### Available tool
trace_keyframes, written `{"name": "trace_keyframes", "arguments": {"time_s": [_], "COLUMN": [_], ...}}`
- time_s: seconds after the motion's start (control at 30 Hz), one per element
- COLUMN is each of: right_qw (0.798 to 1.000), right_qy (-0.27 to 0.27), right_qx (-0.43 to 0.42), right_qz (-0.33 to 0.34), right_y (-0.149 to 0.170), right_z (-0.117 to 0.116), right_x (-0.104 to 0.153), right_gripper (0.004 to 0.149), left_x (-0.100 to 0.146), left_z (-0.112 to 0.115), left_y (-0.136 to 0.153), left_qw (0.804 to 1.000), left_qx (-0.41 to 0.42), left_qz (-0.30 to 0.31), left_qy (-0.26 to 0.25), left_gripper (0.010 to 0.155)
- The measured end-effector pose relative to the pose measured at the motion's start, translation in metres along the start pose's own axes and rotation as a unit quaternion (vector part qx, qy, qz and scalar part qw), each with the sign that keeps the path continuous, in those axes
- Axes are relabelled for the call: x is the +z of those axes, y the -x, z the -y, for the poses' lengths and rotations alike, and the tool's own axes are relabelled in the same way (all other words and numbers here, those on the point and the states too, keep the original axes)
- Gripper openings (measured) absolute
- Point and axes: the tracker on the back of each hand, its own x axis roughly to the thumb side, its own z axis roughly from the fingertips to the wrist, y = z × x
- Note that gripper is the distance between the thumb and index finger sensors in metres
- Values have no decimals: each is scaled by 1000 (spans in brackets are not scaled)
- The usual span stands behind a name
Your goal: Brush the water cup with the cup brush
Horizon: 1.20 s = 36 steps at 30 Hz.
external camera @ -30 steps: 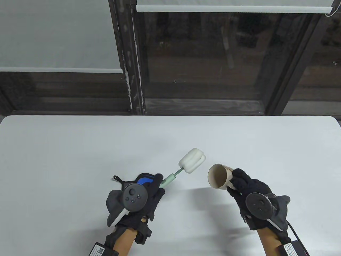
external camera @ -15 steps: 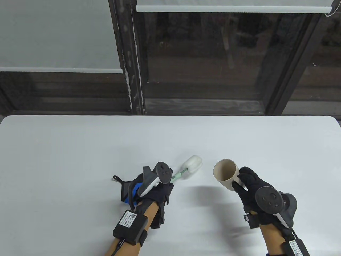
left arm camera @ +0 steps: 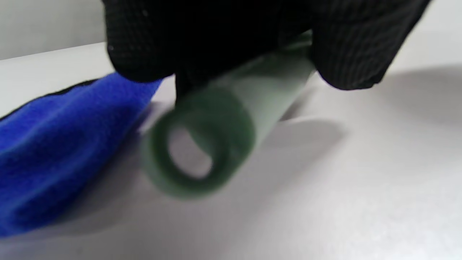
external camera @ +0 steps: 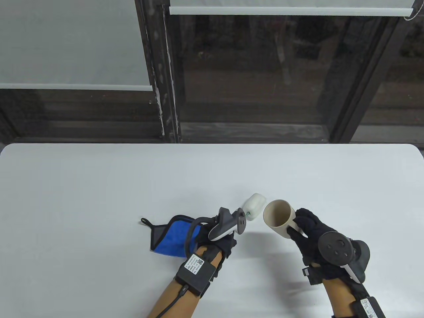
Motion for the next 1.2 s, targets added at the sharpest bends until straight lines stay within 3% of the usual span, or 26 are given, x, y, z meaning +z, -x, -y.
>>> {"name": "trace_keyframes", "arguments": {"time_s": [0.4,0.6,0.7,0.87,0.93,1.03,1.2], "right_qw": [1000,1000,1000,1000,1000,1000,1000], "right_qy": [-4,2,2,3,1,-2,-6], "right_qx": [-4,-7,-9,-11,-10,-10,-12], "right_qz": [2,0,-1,0,0,1,0], "right_y": [0,1,1,1,0,0,-1], "right_z": [0,2,2,2,2,1,0], "right_x": [0,0,0,0,0,1,1], "right_gripper": [38,38,37,38,38,38,38], "left_x": [2,23,31,31,26,21,16], "left_z": [5,-23,-26,-5,13,34,55], "left_y": [-2,42,70,112,124,134,138], "left_qw": [999,997,994,986,982,977,972], "left_qx": [-32,57,93,149,160,158,147], "left_qz": [-2,-9,-29,-76,-88,-107,-131], "left_qy": [-1,-41,-45,-9,37,92,125], "left_gripper": [70,71,70,73,74,82,86]}}
